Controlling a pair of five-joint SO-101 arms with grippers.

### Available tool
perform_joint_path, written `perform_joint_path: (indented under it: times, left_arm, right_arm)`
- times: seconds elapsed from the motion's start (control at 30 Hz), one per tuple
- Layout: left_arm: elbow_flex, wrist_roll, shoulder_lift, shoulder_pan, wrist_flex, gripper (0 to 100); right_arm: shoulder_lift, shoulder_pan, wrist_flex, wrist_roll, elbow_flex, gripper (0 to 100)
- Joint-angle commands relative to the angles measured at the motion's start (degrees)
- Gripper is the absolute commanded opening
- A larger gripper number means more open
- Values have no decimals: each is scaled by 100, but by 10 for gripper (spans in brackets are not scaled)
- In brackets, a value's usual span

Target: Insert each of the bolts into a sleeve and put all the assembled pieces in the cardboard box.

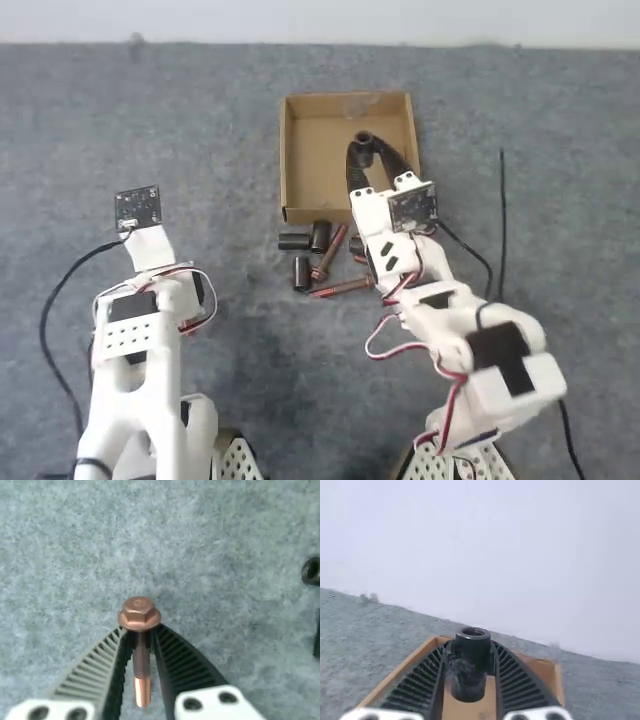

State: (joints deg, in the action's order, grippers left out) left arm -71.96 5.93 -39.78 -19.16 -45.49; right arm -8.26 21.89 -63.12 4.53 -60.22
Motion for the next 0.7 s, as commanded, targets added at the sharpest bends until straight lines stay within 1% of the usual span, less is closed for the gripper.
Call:
perform_joint_path:
  times: [0.0,0.13,0.27,0.67]
  left_arm:
    - [22,44,-237,-18,158,11]
    - [22,44,-237,-18,149,11]
    - [-13,44,-255,-18,141,11]
    - [-31,44,-255,-18,141,11]
  right_arm:
    - [-277,101,-523,88,369,6]
    - [-848,101,-1042,88,290,6]
    - [-1165,110,-1745,88,-123,6]
    - [-787,119,-3116,44,-1987,6]
